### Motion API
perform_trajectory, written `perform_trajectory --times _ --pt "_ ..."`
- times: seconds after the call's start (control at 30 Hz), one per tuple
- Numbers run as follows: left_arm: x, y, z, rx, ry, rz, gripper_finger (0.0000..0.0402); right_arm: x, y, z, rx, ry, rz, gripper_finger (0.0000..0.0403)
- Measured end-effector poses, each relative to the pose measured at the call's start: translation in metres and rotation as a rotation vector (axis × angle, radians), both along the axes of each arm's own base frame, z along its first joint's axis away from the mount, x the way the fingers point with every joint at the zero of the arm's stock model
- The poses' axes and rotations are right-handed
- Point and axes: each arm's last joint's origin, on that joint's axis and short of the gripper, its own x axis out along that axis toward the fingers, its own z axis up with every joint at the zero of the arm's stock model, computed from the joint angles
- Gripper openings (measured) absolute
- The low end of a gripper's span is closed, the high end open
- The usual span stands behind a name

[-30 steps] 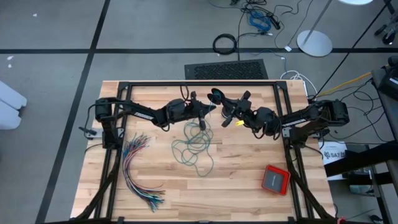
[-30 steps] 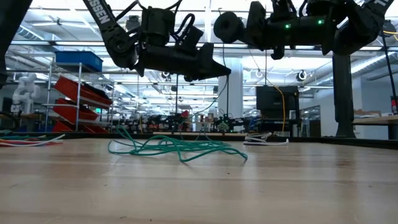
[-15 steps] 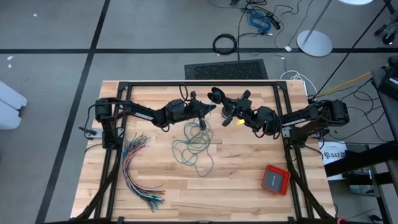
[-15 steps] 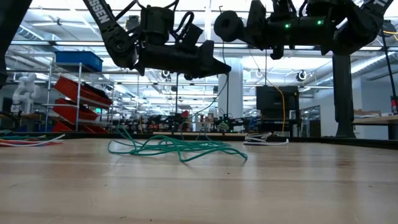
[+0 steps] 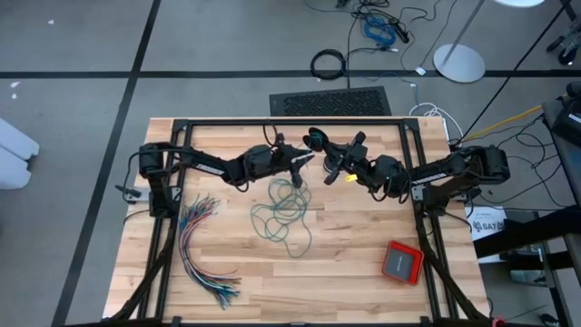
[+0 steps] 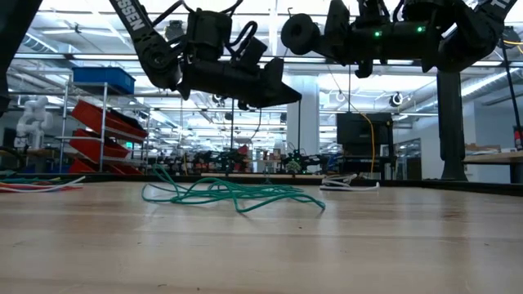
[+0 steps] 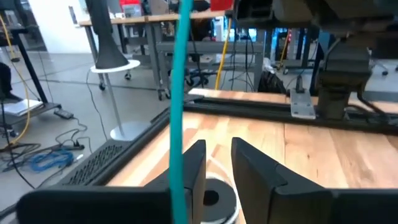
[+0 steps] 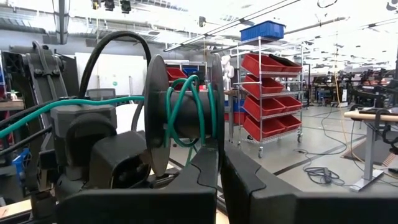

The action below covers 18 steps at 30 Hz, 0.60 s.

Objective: Coil cords
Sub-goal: Coil the green wire onto the spool

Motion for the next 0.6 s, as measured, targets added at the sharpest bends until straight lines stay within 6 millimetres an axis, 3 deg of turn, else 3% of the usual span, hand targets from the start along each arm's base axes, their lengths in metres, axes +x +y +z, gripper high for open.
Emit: perform_trajectory --times 0.23,0.6 --pt "0.001 0.001 -0.007 -0.008 0.038 0.01 0.0081 0.0 -0.001 0.0 -0.005 -0.002 -0.008 0.0" --pt "0.01 -0.009 -0.056 -0.054 0.163 0.009 0.0081 -0.001 -0.004 0.001 -0.013 0.002 -0.025 0.0"
